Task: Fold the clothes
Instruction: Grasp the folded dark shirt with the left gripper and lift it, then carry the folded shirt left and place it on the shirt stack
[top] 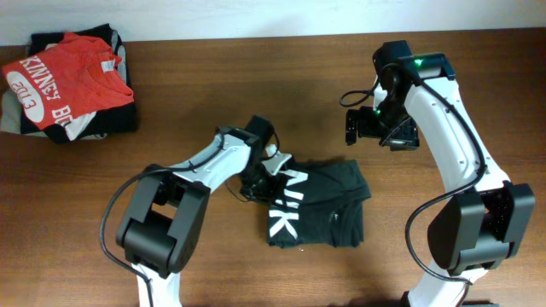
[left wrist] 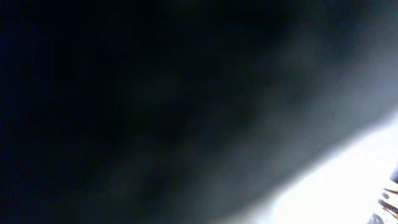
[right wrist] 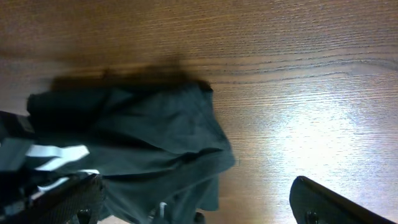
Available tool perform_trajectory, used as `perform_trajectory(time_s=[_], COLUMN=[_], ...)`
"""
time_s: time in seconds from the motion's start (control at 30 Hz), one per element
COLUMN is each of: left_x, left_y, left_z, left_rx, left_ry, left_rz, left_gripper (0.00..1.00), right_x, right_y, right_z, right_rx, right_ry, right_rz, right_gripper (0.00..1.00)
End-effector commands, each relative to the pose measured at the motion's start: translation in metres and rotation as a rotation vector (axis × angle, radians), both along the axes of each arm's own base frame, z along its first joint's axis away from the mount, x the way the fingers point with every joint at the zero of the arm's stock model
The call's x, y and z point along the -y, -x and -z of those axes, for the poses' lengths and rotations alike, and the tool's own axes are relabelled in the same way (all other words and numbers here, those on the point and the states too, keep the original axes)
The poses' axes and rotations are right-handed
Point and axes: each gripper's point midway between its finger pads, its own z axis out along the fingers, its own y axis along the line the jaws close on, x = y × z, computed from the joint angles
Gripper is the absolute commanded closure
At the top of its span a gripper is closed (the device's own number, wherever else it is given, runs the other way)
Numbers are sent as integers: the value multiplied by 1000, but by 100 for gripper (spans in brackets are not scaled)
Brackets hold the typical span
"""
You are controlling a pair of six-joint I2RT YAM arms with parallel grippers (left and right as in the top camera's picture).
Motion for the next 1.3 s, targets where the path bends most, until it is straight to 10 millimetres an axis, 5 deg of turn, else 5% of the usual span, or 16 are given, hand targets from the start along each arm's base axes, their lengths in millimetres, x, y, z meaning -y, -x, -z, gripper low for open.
perform_trajectory(time_s=[0.0,0.17,0.23,0.33,0.53,0.7,0.8,0.97,1.17,1.27], left_x=[-60,-139,-189,-249,-344,-390,-400,-414,-442,-484], left_y=[-57,-156,-189,-222,-254,-280,-288,-291,-288,-289], left_z=[8,-40,-57,-75,-102,-165,-199,-226,-232,-195], left_rx=[165,443,571,694,835,991,1056,1088,1090,1029], left_ry=[-191,-232,-380,-513,-603,-649,-679,-731,-708,-723], left_rz=[-60,-109,-98,-153,-358,-467,-495,-599,-804,-921], left_gripper=[99,99,99,99,99,99,99,99,99,92], right_x=[0,0,0,1,2,2,2,3,3,3], right_y=[-1,6,7,11,18,17,17,17,17,19], right_z=[-6,-6,-6,-6,-6,-6,-5,-4,-4,-4], right_rx=[15,-13,-20,-35,-62,-62,-66,-67,-67,-75], right_ry=[-8,-4,-3,-1,2,3,5,11,11,12], right_rz=[11,9,9,10,10,62,61,60,58,58], right_gripper=[1,1,1,1,1,1,2,1,1,1])
